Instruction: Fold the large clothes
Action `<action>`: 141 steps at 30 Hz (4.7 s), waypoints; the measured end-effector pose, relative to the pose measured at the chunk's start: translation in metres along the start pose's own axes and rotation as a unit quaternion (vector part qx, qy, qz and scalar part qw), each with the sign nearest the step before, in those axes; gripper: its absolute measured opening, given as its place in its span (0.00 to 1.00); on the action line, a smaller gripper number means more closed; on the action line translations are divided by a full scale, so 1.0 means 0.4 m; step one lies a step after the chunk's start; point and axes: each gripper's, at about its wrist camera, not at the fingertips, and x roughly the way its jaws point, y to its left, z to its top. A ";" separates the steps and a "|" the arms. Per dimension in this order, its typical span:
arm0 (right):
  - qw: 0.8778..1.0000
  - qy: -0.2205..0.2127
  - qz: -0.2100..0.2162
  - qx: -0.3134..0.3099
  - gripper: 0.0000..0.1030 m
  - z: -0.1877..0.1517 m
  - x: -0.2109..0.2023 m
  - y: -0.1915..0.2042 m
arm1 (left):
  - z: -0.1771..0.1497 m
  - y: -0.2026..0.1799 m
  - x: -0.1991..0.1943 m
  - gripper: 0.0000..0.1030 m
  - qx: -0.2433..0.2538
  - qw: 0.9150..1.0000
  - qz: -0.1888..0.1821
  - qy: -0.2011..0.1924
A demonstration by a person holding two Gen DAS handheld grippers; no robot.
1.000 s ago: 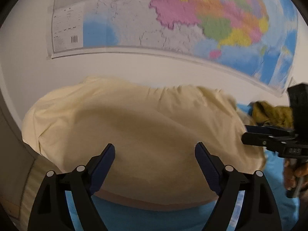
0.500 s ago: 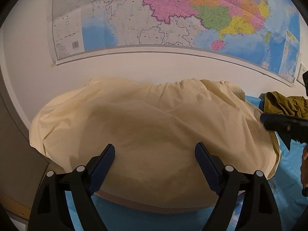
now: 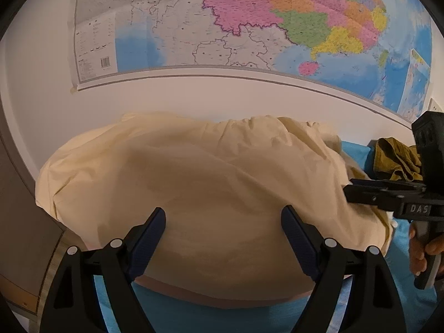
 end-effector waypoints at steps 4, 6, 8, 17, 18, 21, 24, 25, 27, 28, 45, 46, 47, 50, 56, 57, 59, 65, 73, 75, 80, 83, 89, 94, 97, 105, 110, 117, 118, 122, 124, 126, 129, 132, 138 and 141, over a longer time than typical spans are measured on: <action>1.000 -0.006 0.004 0.002 0.56 0.014 -0.023 0.005 | 0.010 -0.003 -0.011 0.80 -0.008 1.000 -0.004 -0.007; 1.000 -0.023 -0.003 -0.003 0.57 0.042 -0.036 0.010 | 0.016 0.000 -0.018 0.80 -0.009 1.000 -0.001 -0.012; 1.000 -0.027 0.001 -0.004 0.57 0.074 -0.035 0.013 | 0.024 0.014 -0.021 0.80 -0.015 1.000 0.007 -0.017; 0.999 0.037 -0.038 0.005 0.58 0.221 0.168 -0.012 | 0.063 0.243 0.021 0.81 -0.073 0.992 0.099 -0.022; 0.998 0.050 -0.041 0.021 0.58 0.219 0.192 -0.029 | 0.063 0.262 0.031 0.81 -0.079 0.992 0.101 -0.017; 0.995 0.078 -0.026 0.051 0.59 0.217 0.232 -0.071 | 0.054 0.342 0.071 0.81 -0.116 0.987 0.107 0.005; 0.996 0.069 -0.032 0.047 0.55 0.230 0.203 -0.067 | 0.041 0.386 0.089 0.81 -0.141 0.986 0.088 0.009; 0.997 0.055 -0.038 0.042 0.56 0.234 0.179 -0.058 | 0.041 0.389 0.091 0.81 -0.140 0.986 0.085 0.010; 0.999 0.027 -0.022 0.026 0.56 0.232 0.130 -0.020 | 0.042 0.388 0.099 0.82 -0.135 0.987 0.087 0.012; 1.000 0.017 -0.014 0.012 0.58 0.229 0.108 0.004 | 0.042 0.386 0.104 0.82 -0.132 0.987 0.089 0.013; 0.997 -0.034 -0.024 -0.070 0.67 0.121 -0.050 0.129 | 0.054 0.178 -0.026 0.85 -0.081 0.994 0.074 -0.028; 0.996 -0.042 -0.020 -0.076 0.66 0.107 -0.069 0.140 | 0.057 0.156 -0.033 0.86 -0.076 0.995 0.063 -0.032; 0.996 -0.044 -0.016 -0.082 0.66 0.098 -0.082 0.146 | 0.060 0.132 -0.036 0.88 -0.070 0.995 0.057 -0.034; 0.992 -0.053 -0.015 -0.110 0.66 0.053 -0.112 0.184 | 0.045 0.072 -0.050 0.88 -0.054 0.997 0.034 -0.039; 0.993 -0.002 -0.028 -0.119 0.66 0.007 -0.033 0.183 | 0.002 -0.019 -0.001 0.88 -0.010 0.999 0.026 -0.015; 0.993 -0.004 -0.028 -0.116 0.67 0.003 -0.030 0.181 | -0.001 -0.016 0.014 0.88 -0.010 1.000 0.028 -0.007; 0.993 -0.011 -0.026 -0.115 0.67 0.004 -0.034 0.182 | -0.014 -0.023 0.022 0.88 -0.007 0.999 0.038 -0.003; 0.994 -0.027 -0.019 -0.101 0.68 0.003 -0.070 0.185 | -0.012 -0.026 -0.005 0.88 -0.017 0.999 0.033 -0.007; 0.995 -0.050 -0.011 -0.089 0.78 -0.026 -0.122 0.191 | -0.025 -0.064 -0.049 0.93 -0.011 0.999 0.042 -0.021; 0.995 -0.052 -0.007 -0.085 0.78 -0.027 -0.125 0.194 | -0.027 -0.071 -0.058 0.93 -0.012 0.999 0.044 -0.025; 0.994 -0.064 -0.011 -0.083 0.84 -0.039 -0.153 0.195 | -0.031 -0.083 -0.081 0.93 -0.023 0.998 0.049 -0.031; 0.994 -0.074 -0.019 -0.083 0.87 -0.050 -0.168 0.200 | -0.038 -0.089 -0.093 0.93 -0.031 0.998 0.054 -0.032; 0.990 -0.093 -0.041 -0.094 0.94 -0.073 -0.191 0.215 | -0.053 -0.094 -0.116 0.93 -0.053 0.996 0.059 -0.032; 0.990 -0.095 -0.045 -0.090 0.94 -0.088 -0.204 0.215 | -0.062 -0.104 -0.134 0.93 -0.057 0.996 0.068 -0.033; 0.990 -0.097 -0.048 -0.088 0.94 -0.098 -0.214 0.215 | -0.068 -0.111 -0.149 0.93 -0.058 0.995 0.068 -0.037; 0.987 -0.111 -0.063 -0.099 0.94 -0.122 -0.244 0.223 | -0.080 -0.140 -0.178 0.93 -0.055 0.995 0.070 -0.054; 0.987 -0.115 -0.064 -0.097 0.94 -0.133 -0.259 0.225 | -0.091 -0.150 -0.185 0.93 -0.057 0.994 0.073 -0.053; 0.986 -0.115 -0.068 -0.097 0.94 -0.147 -0.270 0.223 | -0.099 -0.151 -0.194 0.93 -0.060 0.994 0.076 -0.051; 0.986 -0.115 -0.067 -0.098 0.94 -0.147 -0.272 0.223 | -0.102 -0.152 -0.197 0.93 -0.061 0.994 0.076 -0.050; 0.986 -0.115 -0.066 -0.100 0.94 -0.151 -0.276 0.223 | -0.107 -0.153 -0.203 0.93 -0.061 0.994 0.078 -0.049; 0.986 -0.117 -0.066 -0.101 0.94 -0.154 -0.279 0.223 | -0.108 -0.157 -0.202 0.93 -0.061 0.994 0.079 -0.047; 0.986 -0.117 -0.068 -0.099 0.94 -0.159 -0.282 0.221 | -0.111 -0.161 -0.202 0.93 -0.060 0.994 0.079 -0.045; 0.986 -0.117 -0.067 -0.098 0.95 -0.167 -0.285 0.222 | -0.116 -0.168 -0.203 0.93 -0.058 0.994 0.084 -0.046; 0.986 -0.115 -0.068 -0.100 0.94 -0.173 -0.286 0.227 | -0.121 -0.172 -0.207 0.93 -0.057 0.994 0.084 -0.046; 0.986 -0.113 -0.066 -0.102 0.94 -0.181 -0.289 0.233 | -0.126 -0.173 -0.209 0.93 -0.058 0.993 0.087 -0.046; 0.986 -0.112 -0.067 -0.101 0.94 -0.184 -0.290 0.235 | -0.131 -0.173 -0.212 0.93 -0.062 0.993 0.090 -0.046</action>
